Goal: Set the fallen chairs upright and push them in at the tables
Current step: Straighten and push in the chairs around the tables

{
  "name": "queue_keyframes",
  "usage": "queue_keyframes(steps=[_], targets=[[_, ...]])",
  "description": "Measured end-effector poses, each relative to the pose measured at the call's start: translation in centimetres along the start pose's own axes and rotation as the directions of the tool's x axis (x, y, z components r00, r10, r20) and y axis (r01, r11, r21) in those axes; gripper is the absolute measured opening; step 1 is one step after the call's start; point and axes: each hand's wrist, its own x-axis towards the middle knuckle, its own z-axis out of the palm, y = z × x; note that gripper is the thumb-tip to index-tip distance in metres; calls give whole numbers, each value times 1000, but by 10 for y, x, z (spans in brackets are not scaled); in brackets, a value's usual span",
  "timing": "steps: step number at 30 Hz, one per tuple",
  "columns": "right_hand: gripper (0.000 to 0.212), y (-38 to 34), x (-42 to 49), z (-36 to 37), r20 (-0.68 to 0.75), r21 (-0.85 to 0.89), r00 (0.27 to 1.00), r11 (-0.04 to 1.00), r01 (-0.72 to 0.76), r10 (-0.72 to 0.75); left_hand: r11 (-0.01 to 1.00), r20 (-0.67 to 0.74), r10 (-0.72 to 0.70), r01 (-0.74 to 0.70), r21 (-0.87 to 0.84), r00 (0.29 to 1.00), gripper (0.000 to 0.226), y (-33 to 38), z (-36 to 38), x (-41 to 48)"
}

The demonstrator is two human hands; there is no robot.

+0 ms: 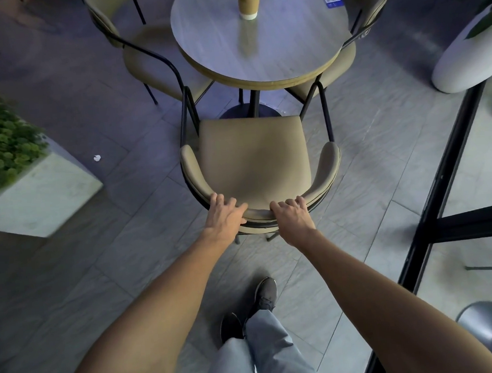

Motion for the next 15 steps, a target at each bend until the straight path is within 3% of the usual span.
queue_keyframes(steps=[5, 15], targets=[[49, 1, -1, 1, 41, -20, 999, 1000, 22, -21, 1000, 64, -8, 6, 29, 998, 34, 3, -1, 0], [47, 2, 3, -24, 101, 112, 995, 993, -25, 14, 991, 30, -20, 23, -129, 999, 49, 16, -7, -13]])
